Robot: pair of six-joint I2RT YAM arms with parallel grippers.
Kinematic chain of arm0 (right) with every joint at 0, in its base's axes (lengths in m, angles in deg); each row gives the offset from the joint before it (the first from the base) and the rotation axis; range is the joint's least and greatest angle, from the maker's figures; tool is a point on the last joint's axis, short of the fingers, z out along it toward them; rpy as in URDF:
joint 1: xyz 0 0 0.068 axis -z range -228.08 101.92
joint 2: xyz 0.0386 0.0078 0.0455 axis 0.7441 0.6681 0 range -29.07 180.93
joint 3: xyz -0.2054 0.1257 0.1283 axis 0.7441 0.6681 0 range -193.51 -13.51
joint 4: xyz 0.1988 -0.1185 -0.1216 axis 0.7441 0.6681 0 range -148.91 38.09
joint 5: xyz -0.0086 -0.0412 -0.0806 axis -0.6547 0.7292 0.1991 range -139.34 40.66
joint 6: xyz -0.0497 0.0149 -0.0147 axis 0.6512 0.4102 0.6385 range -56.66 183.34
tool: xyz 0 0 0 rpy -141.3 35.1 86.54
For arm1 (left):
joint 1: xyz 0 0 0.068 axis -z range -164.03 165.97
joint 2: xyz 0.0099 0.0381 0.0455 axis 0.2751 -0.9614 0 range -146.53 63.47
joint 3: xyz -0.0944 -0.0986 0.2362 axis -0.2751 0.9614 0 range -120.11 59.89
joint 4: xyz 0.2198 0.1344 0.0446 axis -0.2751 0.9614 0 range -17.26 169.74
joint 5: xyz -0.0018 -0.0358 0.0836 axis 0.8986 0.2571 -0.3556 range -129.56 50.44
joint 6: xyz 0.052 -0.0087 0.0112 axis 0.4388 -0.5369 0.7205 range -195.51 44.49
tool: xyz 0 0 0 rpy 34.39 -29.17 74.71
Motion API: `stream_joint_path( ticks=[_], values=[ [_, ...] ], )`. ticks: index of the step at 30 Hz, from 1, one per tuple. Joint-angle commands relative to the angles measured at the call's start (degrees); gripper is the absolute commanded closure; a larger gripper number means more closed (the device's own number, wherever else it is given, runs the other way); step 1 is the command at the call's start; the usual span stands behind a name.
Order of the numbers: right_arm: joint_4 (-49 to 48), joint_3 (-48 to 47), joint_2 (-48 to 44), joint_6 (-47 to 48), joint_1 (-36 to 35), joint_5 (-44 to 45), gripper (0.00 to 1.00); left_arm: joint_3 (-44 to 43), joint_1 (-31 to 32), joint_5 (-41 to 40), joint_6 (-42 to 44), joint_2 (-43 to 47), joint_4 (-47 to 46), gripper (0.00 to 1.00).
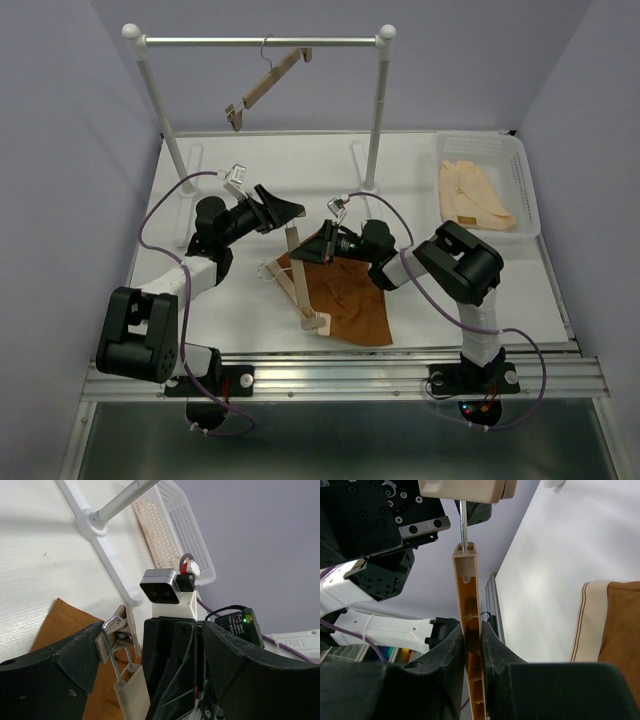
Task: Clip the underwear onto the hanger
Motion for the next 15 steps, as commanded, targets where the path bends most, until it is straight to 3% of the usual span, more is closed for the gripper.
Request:
stream_joint_path(
  ticks=[1,8,13,15],
  values=[
    [-13.42,1.59,-2.71,0.67,-0.73,7.14,0.99,-0.34,1.34,1.46,-1.29,-0.09,-5.57,0.12],
    [-13.42,2.04,-3.24,-0.3,-0.73,9.53,0.99,-0.34,1.7,0.49,-1.73,-0.61,-6.28,0.19],
    [-13.06,1.69,-3.15,-0.38,-0.73,9.27,0.99,-0.6,1.96,0.67,-1.82,-1.05,-6.54,0.45],
    [-13.24,1.78,-3.06,-0.56,-0.73,9.35,0.99,-0.87,1.96,0.66,-1.82,-1.23,-6.63,0.64]
  ],
)
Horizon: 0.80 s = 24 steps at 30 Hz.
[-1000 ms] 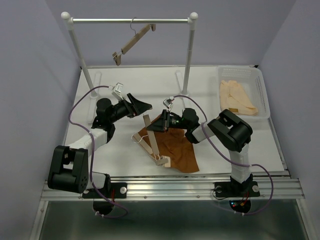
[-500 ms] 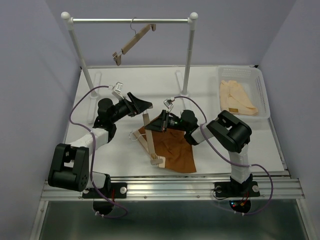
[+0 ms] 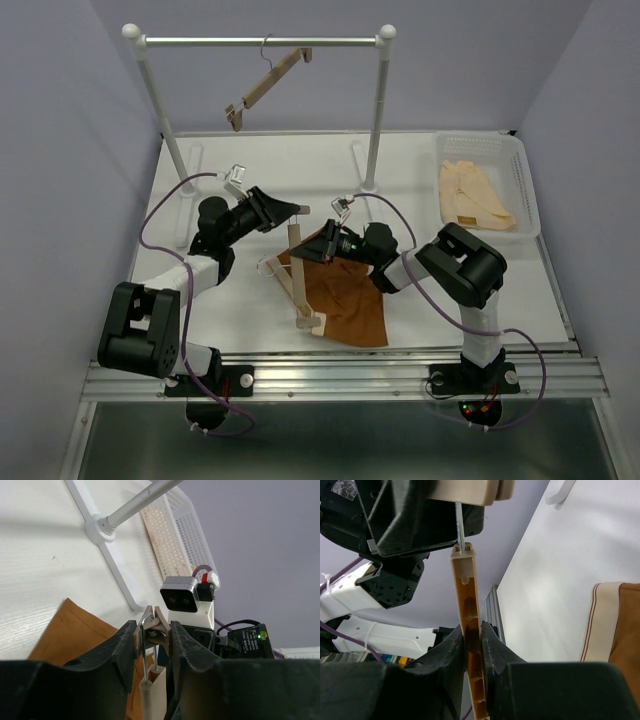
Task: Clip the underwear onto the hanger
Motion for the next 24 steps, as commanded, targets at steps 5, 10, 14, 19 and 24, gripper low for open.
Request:
stream_joint_path(
  ticks=[5,10,14,19,24],
  values=[
    [-11.34,0.12,-1.51,-1.0,0.12,4.15,0.99,-1.31,1.17,3.46,-0.82,-0.56,-5.1,1.0],
    [-11.07,0.56,-1.69,-0.91,0.12,4.24,0.99,-0.17,1.26,2.58,-1.87,-0.38,-7.03,1.0],
    [-10.55,0.91,-1.95,-0.47,0.12,4.24,0.91,1.24,1.26,1.62,-2.93,0.67,-8.88,1.0],
    [-9.23,1.35,-2.92,0.41,0.12,5.12,0.87,1.5,1.26,1.97,-3.37,0.41,-9.23,1.0],
    [-7.3,1.0,-3.27,1.28,0.12,3.28,0.55,1.94,1.26,1.88,-4.16,-0.47,-9.67,1.0]
  ],
)
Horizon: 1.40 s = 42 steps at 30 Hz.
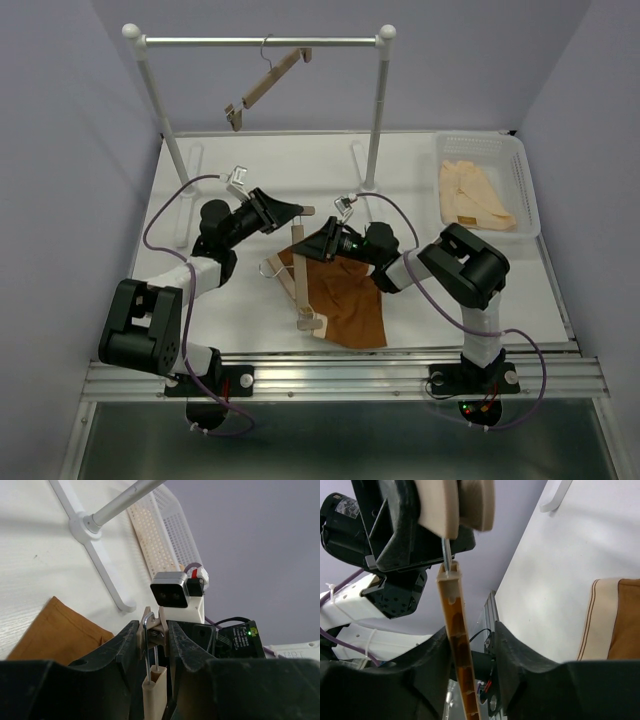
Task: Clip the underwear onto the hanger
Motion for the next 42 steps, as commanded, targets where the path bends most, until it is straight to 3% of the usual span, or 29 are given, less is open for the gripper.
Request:
stream_joint_path(
  ticks=[1,3,6,7,12,13,15,21,31,36,42],
  values=[
    [-6.86,0.62,-2.57,2.18,0.2,1.67,0.48,0.76,0.8,1.62,-1.23,0.97,-4.58,1.0],
    [-5.63,1.06,-3.97,4.29,0.2,1.59,0.44,0.94,0.8,1.62,-0.79,0.97,-4.75,1.0],
    [-0.19,0.98,-6.34,9.2,0.2,0.1,0.16,1.11,0.8,1.36,-0.53,1.41,-4.05,1.0],
    [3.57,1.15,-7.05,10.61,0.2,-0.43,0.0,1.2,0.72,1.26,-0.09,1.5,-3.87,1.0],
    [12.28,3.79,-13.27,21.5,0.2,-0.52,0.0,1.9,0.63,0.3,0.97,2.55,-2.2,1.0],
    [19.01,3.79,-14.34,24.22,0.2,-0.26,0.0,1.91,0.54,-0.14,1.06,2.64,-1.68,1.0],
    [23.53,6.14,-17.32,31.26,0.2,2.62,0.0,1.82,0.37,-0.49,1.32,2.47,-0.98,1.0],
    [24.87,11.79,-22.17,37.34,0.2,8.35,0.0,1.56,0.1,-0.05,1.06,1.94,-1.15,1.0],
    [25.06,3.18,-11.28,41.82,0.2,2.56,0.0,2.52,-0.78,-2.6,2.72,4.93,4.21,1.0],
    [25.4,-0.87,-7.67,43.76,0.2,6.59,0.0,2.0,-1.04,-3.57,4.04,5.63,7.37,1.0],
    [24.44,3.6,-5.3,42.35,0.2,10.98,0.0,1.91,-1.83,-5.15,4.13,5.72,9.48,1.0]
  ],
)
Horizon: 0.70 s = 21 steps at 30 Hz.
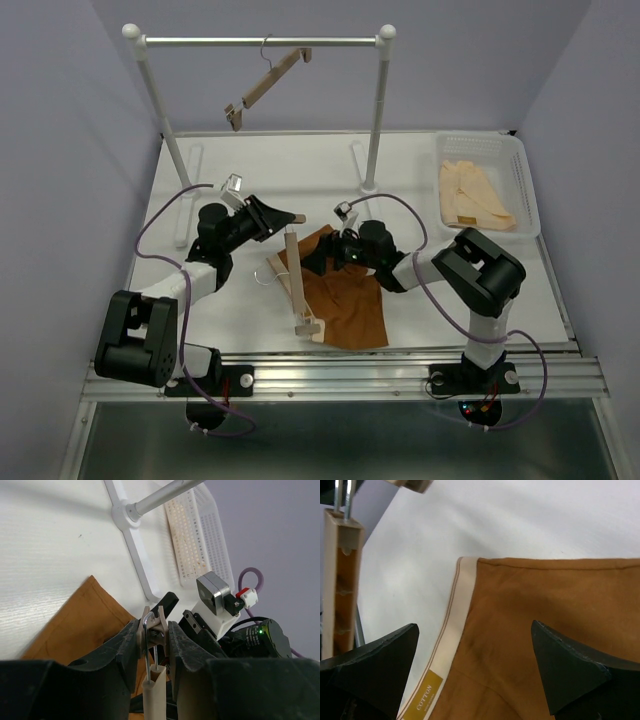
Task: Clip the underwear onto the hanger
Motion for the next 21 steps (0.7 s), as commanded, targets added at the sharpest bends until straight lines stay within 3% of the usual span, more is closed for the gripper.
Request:
stream_joint_path(
  ticks=[1,10,15,21],
  values=[
    [-3.19,2.3,0.96,0.52,0.01,4.19,0.0,-0.02,-0.83,-1.37,0.85,1.83,-0.11,1.0],
    [-3.55,9.5,-0.62,-4.4,1.67,11.83,0.0,0.16,-1.44,-2.25,1.47,0.95,0.33,1.0],
    [-3.02,15.82,-5.19,-7.57,2.82,20.88,0.0,-0.8,-1.97,-0.85,3.4,-0.01,0.42,1.0],
    [5.06,19.0,-13.0,-11.86,2.82,30.03,0.0,-3.53,-2.06,3.63,6.3,-4.58,-0.37,1.0]
  ],
)
